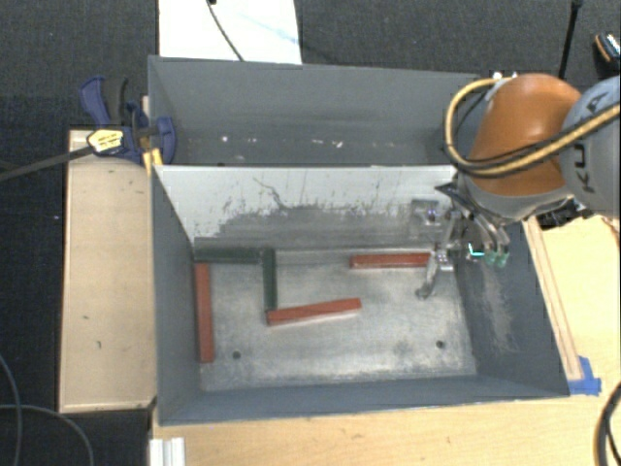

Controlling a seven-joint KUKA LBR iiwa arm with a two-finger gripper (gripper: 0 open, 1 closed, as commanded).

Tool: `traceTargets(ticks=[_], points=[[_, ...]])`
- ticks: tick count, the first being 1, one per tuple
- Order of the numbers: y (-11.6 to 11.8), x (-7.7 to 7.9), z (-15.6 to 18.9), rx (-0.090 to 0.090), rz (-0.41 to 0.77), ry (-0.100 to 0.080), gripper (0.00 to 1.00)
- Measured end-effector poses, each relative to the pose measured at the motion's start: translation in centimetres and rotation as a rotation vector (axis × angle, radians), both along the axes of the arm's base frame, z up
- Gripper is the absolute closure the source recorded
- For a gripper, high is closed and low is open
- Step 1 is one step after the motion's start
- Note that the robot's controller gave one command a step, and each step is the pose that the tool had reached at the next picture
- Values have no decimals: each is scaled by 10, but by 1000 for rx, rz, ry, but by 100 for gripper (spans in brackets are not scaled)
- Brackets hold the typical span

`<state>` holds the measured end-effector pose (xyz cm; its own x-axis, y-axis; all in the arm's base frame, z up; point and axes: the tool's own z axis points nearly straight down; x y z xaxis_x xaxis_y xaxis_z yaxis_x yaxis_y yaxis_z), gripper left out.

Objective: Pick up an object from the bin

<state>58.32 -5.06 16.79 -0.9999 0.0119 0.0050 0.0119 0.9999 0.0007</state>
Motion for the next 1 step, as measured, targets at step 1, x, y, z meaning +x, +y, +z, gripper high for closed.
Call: traceTargets(ticks=[1], points=[[-35, -36, -6, -1, 413, -5, 0]])
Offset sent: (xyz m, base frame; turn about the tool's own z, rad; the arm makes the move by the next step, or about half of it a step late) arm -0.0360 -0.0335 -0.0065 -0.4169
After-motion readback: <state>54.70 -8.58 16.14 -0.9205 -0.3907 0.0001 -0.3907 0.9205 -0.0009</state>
